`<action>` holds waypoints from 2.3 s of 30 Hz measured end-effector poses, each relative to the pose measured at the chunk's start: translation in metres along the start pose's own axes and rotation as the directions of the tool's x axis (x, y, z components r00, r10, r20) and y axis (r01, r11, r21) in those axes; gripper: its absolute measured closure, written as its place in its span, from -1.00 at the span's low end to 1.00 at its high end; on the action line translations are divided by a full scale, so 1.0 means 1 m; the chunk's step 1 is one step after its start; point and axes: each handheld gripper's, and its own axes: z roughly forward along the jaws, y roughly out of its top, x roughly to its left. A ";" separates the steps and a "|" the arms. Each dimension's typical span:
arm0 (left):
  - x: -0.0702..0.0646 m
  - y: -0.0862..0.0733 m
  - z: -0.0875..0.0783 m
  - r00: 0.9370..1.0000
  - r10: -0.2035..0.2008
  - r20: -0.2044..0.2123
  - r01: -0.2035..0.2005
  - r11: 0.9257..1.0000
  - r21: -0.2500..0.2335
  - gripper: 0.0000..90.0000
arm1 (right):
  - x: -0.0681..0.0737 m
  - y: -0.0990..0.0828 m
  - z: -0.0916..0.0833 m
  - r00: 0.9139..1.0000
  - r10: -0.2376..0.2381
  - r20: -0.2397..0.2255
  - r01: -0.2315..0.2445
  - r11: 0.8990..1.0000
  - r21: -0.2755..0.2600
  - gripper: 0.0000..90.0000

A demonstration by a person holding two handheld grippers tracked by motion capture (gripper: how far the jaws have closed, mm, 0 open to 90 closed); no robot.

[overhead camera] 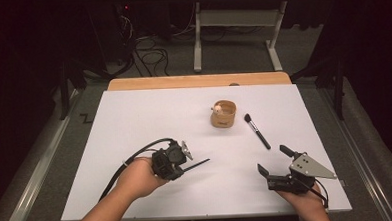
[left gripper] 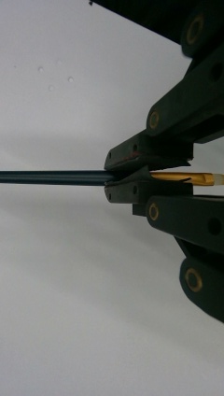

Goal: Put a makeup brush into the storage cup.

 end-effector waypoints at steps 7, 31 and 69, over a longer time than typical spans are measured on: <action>-0.005 0.005 -0.002 1.000 0.031 -0.003 -0.031 1.000 0.005 0.85 | 0.003 0.001 0.001 1.000 -0.013 -0.012 0.013 1.000 0.003 -0.85; -0.012 0.010 0.000 0.991 0.132 0.036 -0.133 0.991 0.017 0.85 | 0.032 0.017 0.024 0.971 -0.113 -0.212 0.154 0.969 0.192 -0.67; -0.027 0.030 0.000 0.980 0.197 0.041 -0.199 0.979 0.046 0.85 | 0.082 0.040 0.053 0.834 -0.435 -0.340 0.527 0.809 0.259 0.01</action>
